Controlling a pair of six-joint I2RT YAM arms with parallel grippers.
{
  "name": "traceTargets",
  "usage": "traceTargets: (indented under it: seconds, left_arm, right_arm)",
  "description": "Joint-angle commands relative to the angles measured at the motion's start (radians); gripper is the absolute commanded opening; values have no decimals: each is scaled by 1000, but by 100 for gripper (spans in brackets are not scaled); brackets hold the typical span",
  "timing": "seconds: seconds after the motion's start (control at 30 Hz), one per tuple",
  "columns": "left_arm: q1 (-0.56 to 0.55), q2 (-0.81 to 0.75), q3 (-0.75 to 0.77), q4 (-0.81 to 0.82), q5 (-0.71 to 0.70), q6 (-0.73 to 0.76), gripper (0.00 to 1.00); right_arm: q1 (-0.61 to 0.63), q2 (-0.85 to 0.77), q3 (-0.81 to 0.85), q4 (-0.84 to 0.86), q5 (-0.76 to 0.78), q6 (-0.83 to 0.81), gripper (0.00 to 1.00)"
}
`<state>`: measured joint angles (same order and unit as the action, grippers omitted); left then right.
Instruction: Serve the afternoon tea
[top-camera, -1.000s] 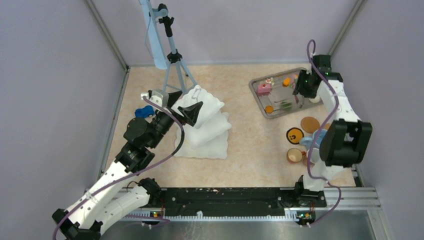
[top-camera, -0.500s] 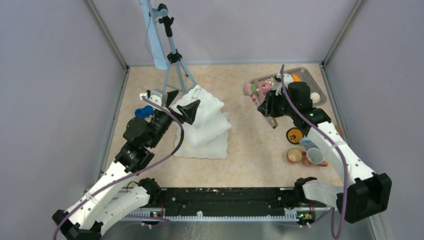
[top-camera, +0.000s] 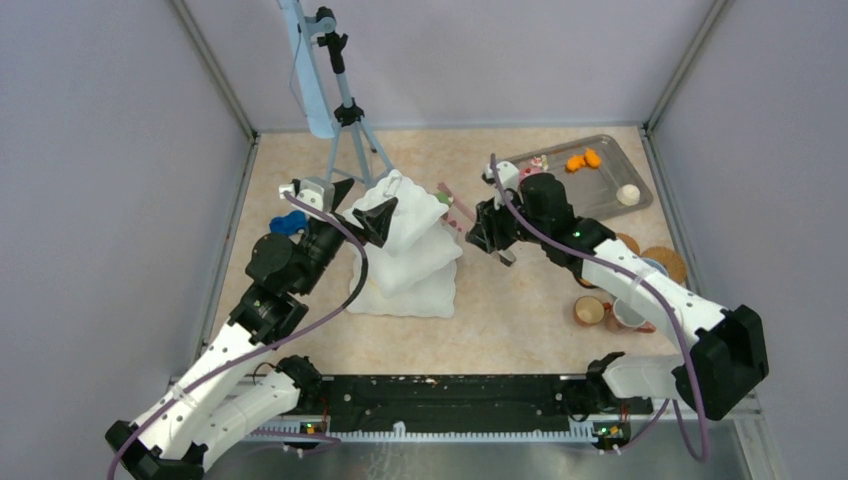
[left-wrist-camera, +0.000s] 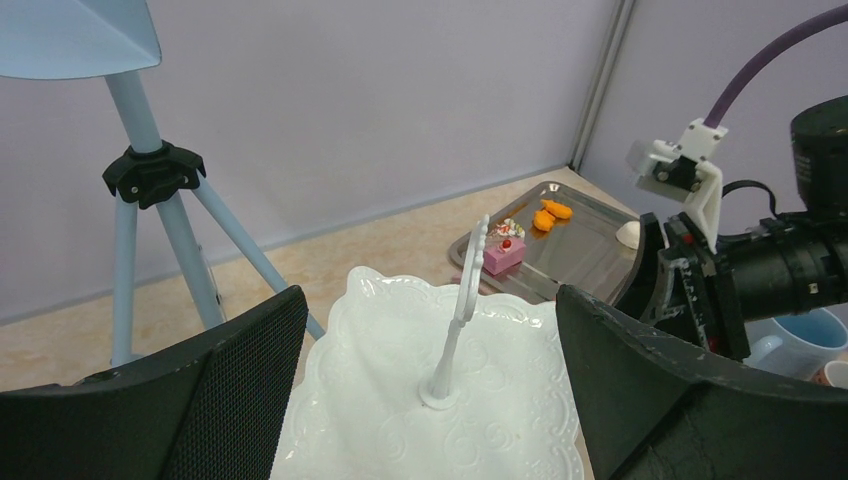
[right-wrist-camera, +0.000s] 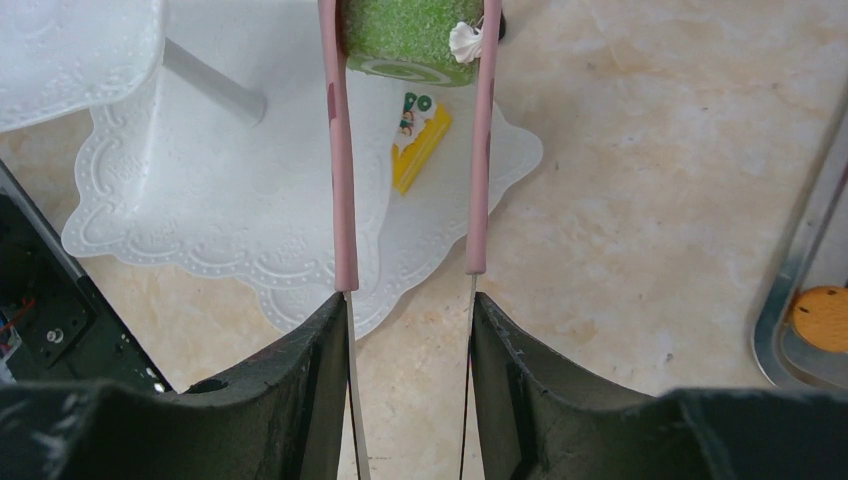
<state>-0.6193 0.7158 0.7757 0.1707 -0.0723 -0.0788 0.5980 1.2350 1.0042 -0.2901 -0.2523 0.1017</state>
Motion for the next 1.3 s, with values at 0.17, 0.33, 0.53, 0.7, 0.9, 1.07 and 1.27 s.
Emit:
traceTargets:
  seconds: [0.17, 0.33, 0.53, 0.7, 0.9, 1.07, 1.27]
  left_arm:
    - [5, -5, 25, 18, -8, 14, 99]
    - [4, -3, 24, 19, 5, 10, 99]
    - [7, -4, 25, 19, 9, 9, 99]
    - [6, -3, 26, 19, 12, 8, 99]
    - [7, -5, 25, 19, 10, 8, 99]
    - [7, -5, 26, 19, 14, 9, 99]
    - [6, -9, 26, 21, 14, 10, 99]
  right_arm:
    - [100, 83, 105, 108, 39, -50, 34]
    - [128, 117, 131, 99, 63, -60, 34]
    - [155, 115, 139, 96, 126, -73, 35]
    - [162, 156, 160, 89, 93, -74, 37]
    - [169, 188, 152, 119, 91, -61, 41]
    - [169, 189, 140, 145, 84, -54, 51]
    - [171, 184, 133, 152, 91, -59, 56]
